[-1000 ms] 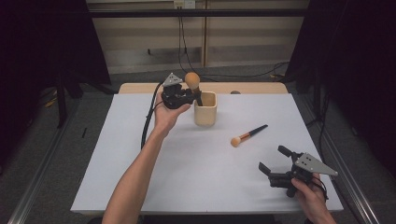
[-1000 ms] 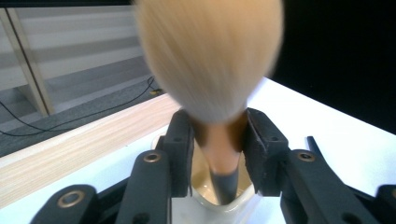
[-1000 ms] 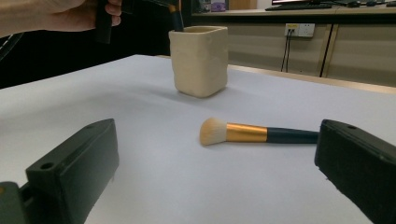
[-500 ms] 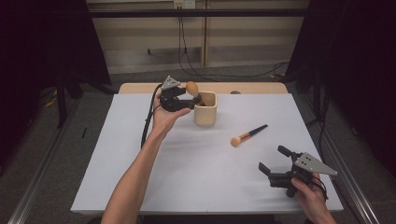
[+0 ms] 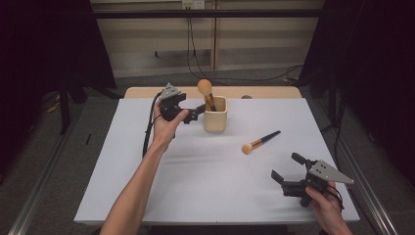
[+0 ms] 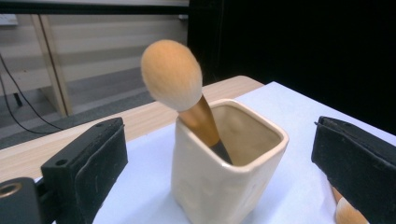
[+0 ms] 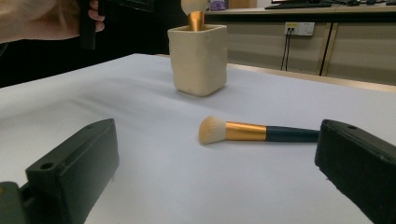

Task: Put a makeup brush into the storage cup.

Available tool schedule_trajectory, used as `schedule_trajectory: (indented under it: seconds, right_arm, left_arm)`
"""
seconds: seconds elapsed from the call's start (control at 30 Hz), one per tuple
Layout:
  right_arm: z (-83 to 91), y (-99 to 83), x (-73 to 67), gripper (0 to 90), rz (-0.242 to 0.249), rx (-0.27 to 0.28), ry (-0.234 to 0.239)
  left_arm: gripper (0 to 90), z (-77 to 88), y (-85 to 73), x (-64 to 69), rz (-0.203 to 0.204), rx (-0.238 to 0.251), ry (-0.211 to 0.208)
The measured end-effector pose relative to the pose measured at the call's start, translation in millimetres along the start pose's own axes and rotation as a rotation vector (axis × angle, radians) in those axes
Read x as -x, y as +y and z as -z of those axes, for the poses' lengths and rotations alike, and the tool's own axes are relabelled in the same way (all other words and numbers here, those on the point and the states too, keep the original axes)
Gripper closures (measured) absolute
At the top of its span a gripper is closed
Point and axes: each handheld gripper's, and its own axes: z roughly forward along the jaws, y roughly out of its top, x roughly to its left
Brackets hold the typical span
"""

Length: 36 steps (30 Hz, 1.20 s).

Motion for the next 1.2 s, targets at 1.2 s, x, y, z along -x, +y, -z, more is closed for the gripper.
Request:
schedule_trajectory:
  seconds: [1.2]
  right_arm:
    - [0.1, 0.3, -1.6, 0.0, 0.008, 0.000, 0.003]
  left_arm:
    - [2.2, 104.9, -42.9, 3.6, -0.044, 0.042, 0.017]
